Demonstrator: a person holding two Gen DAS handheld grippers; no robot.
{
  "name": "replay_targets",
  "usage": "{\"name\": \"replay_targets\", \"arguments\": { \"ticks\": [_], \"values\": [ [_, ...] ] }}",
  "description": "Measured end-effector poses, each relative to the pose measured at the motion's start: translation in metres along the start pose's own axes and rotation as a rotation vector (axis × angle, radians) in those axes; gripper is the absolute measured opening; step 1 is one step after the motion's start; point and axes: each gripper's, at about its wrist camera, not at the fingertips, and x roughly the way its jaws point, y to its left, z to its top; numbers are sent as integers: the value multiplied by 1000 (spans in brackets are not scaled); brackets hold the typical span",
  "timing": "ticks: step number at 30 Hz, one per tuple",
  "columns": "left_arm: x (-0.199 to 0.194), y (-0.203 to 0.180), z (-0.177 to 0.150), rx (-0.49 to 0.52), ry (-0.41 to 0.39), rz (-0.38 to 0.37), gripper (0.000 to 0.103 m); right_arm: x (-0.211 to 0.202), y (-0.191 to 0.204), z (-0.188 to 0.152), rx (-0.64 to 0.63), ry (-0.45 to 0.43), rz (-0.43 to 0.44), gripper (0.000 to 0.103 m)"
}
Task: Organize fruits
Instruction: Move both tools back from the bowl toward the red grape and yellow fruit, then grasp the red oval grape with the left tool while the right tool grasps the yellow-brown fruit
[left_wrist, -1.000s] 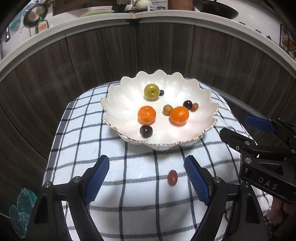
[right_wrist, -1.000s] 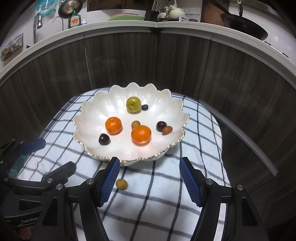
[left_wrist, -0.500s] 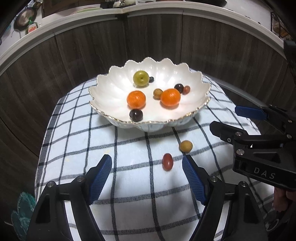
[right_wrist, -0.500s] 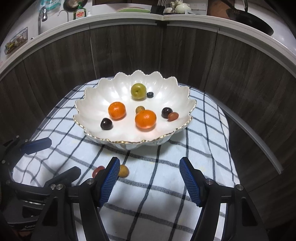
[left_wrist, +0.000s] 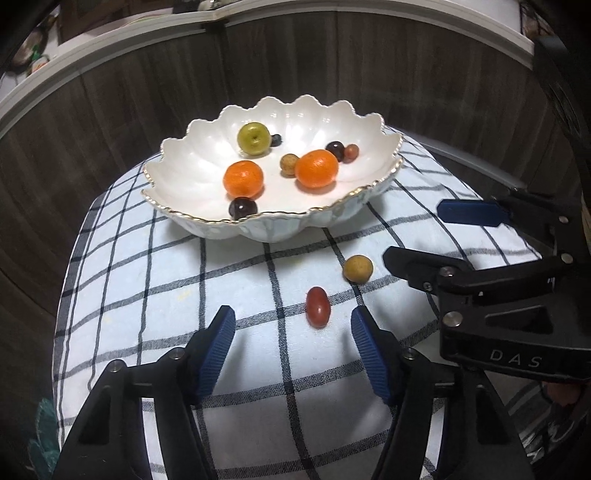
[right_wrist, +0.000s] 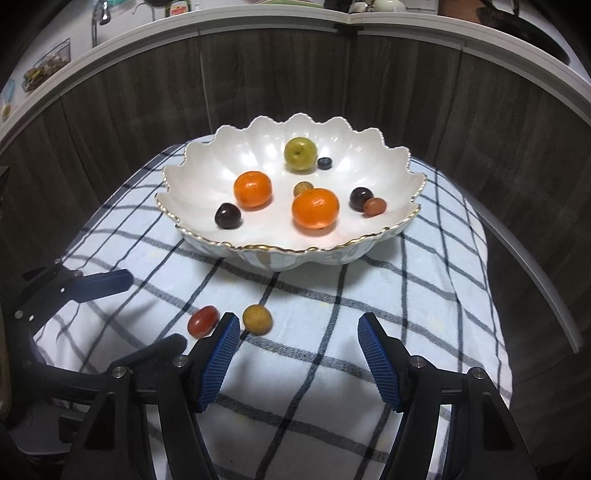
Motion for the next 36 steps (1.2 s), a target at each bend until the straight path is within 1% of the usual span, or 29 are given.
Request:
{"name": "replay_targets", "arguments": {
  "ticks": [8, 11, 14, 19, 23, 24, 27, 30, 34, 36],
  "values": [
    [15, -3, -1, 21, 10, -14, 58, 14, 2, -2, -23, 19, 36, 67],
    [17, -4, -1, 28, 10, -15, 54, 20, 3, -2, -38, 27, 48, 66],
    [21, -4, 0, 28, 14, -27, 50, 24, 4, -1, -55, 32, 62, 61],
    [27, -6, 0, 45, 16, -35, 48, 32, 7, 1, -73, 44, 90, 56],
    [31, -6, 0, 46, 24, -43, 42, 38, 11, 2, -91, 58, 113, 50],
    [32, -6, 0, 48, 24, -41, 39, 39, 12, 3, -95, 60, 118, 49],
    [33, -6, 0, 42, 24, -44, 35, 44, 13, 3, -106, 71, 130, 47],
    [35, -7, 1, 41, 21, -52, 32, 47, 13, 5, -108, 77, 145, 43],
    [36, -8, 0, 46, 2, -56, 27, 52, 13, 4, -106, 96, 166, 30],
    [35, -10, -1, 57, -7, -58, 20, 55, 15, 3, -111, 102, 180, 24]
  ]
}}
